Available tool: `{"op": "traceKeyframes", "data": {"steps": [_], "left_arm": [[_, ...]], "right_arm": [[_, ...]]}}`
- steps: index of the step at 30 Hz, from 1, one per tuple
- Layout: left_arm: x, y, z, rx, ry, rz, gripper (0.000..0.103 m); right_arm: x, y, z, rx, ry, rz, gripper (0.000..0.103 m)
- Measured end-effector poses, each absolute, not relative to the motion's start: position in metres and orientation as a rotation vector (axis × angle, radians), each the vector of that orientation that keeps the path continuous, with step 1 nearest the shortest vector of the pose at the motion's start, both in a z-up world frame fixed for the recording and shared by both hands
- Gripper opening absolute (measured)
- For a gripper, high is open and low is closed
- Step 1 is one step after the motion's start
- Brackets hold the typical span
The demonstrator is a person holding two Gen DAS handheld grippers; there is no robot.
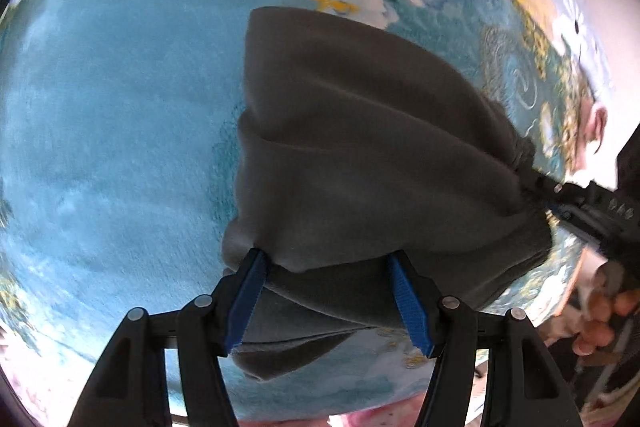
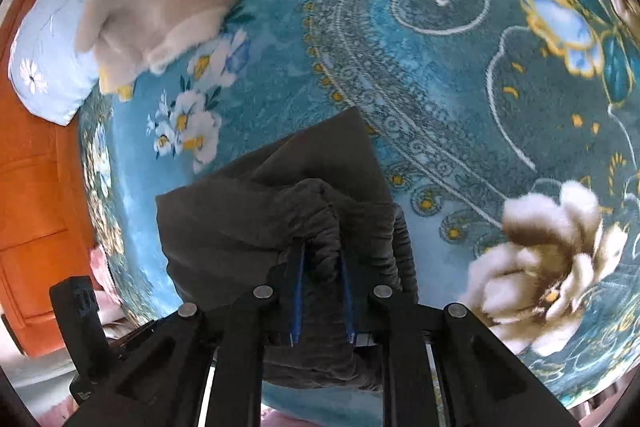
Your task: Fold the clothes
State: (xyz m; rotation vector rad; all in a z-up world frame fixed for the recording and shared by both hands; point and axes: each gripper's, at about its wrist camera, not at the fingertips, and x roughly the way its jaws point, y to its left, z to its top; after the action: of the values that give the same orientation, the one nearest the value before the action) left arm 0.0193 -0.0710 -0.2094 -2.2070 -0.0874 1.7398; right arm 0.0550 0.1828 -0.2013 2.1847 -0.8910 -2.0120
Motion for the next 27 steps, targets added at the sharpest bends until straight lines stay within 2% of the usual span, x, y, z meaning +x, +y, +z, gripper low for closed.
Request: {"op": "traceKeyframes", "data": {"steps": [7,11,16,18,20,23,25,27], "left_arm": [[0.019,-0.07,-0.215,-2.234,-0.108,1.746,0.068],[0.021,-0.069,-0.213,-2.23,-0.11,1.758,0.068],[0.023,-0.065,-0.21,-2.229,-0.097,1.743,0.068],[0.025,-0.061,-0.208,-2.222,-0.072,1.734,0.068],[0.026,-0.059,-0.204,-2.214,-0.052,1.731,0.068],[0.022,-0.065,-0.197,-2.202,-0.096,1.744,0.068],[0.017,-0.073,-0.191,-2.192,-0.139,1.76,0.068],[0.012,-0.08,-0.186,-2.181,-0.183,1.776,0.068]], "right_arm": [[0.053,0.177,-0.152,2.091,-0.651,-2.151,0.021],[0.069,0.151,-0.123,1.932,-0.627,-2.052,0.021],[0.089,0.148,-0.18,2.084,-0.639,-2.003,0.021],[0.093,0.158,-0.209,2.164,-0.73,-1.972,0.008],[0.091,0.165,-0.214,2.176,-0.807,-1.961,0.008],[0.09,0.168,-0.193,2.107,-0.821,-1.971,0.012],[0.09,0.175,-0.176,2.048,-0.834,-2.001,0.019],[0.093,0.187,-0.162,1.995,-0.854,-2.059,0.041]]}}
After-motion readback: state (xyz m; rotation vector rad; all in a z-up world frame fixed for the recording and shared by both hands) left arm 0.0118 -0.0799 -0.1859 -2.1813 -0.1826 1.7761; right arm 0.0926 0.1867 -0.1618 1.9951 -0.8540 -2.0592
